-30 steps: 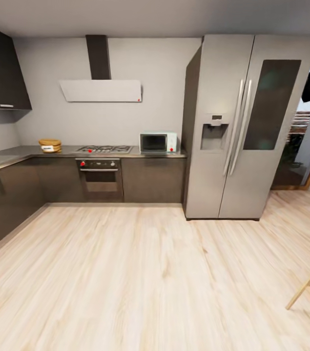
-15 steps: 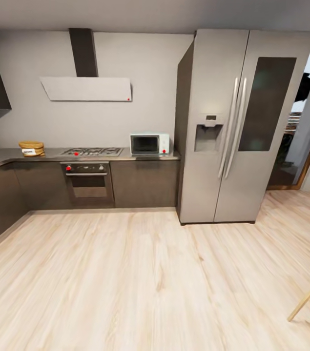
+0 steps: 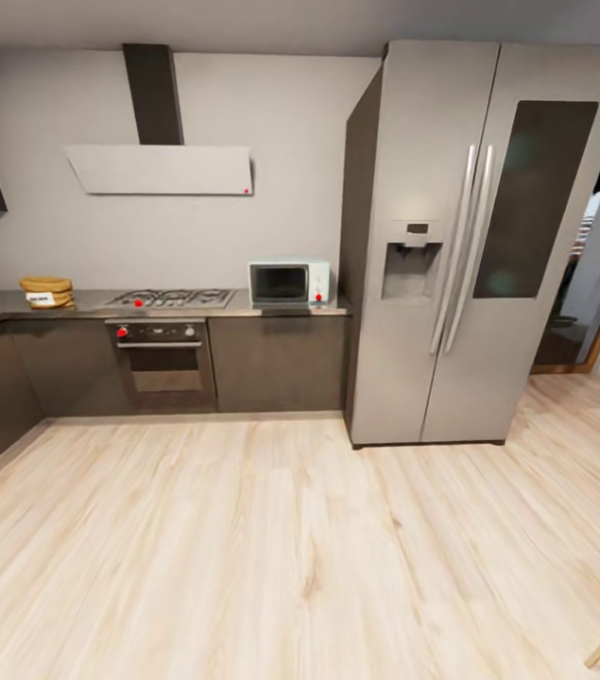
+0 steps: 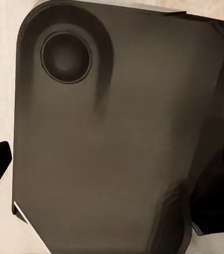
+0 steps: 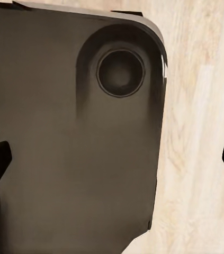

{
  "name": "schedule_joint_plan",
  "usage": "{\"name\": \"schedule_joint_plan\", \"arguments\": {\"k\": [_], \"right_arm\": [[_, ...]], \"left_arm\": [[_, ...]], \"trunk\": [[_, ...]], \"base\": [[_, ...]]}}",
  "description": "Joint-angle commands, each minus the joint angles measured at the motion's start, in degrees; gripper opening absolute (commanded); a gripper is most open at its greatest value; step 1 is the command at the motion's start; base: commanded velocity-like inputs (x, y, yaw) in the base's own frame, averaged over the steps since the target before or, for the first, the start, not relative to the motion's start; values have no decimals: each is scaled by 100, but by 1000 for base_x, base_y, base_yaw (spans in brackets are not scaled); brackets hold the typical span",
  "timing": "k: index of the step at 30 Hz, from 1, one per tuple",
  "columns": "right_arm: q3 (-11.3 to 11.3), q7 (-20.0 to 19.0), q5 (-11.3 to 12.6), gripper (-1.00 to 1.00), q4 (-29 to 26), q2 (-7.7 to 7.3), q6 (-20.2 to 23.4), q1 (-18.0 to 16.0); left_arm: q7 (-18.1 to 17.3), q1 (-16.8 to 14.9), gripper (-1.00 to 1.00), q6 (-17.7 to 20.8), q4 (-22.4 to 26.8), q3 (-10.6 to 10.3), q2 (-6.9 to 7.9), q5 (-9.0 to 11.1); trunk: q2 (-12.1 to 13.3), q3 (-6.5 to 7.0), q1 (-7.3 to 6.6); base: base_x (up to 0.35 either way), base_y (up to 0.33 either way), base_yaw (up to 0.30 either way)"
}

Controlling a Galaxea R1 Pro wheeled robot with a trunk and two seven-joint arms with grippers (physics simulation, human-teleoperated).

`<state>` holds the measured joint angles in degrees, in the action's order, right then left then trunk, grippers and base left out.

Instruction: In the kitchen, take the popcorn bag from the countertop, put it into the microwave, and heat it until the popcorn is cooked so the cooked popcorn ends up inside the bag.

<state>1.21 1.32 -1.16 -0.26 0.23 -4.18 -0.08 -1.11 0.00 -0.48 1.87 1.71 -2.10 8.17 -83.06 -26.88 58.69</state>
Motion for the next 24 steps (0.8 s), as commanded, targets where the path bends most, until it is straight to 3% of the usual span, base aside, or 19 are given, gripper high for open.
{"name": "schedule_joint_plan", "arguments": {"k": [1, 5, 7, 24], "right_arm": [[11, 11, -108, 100, 0, 9, -13, -1], [3, 25, -574, 100, 0, 56, -13, -1], [2, 32, -660, 100, 0, 62, -13, -1], [-7, 35, -702, 100, 0, 64, -22, -1]], "left_arm": [[-12, 0, 100, -5, 3, 14, -1, 45], [-11, 0, 100, -5, 4, 14, -1, 48], [-12, 0, 100, -5, 4, 14, 3, 51], [-10, 0, 100, -21, 4, 14, 6, 55]], "trunk": [[-2, -5, 3], [-2, -5, 3], [-2, -5, 3], [-2, -5, 3]], "base": [[325, 0, 0], [325, 0, 0], [325, 0, 0], [321, 133, 0]]}}
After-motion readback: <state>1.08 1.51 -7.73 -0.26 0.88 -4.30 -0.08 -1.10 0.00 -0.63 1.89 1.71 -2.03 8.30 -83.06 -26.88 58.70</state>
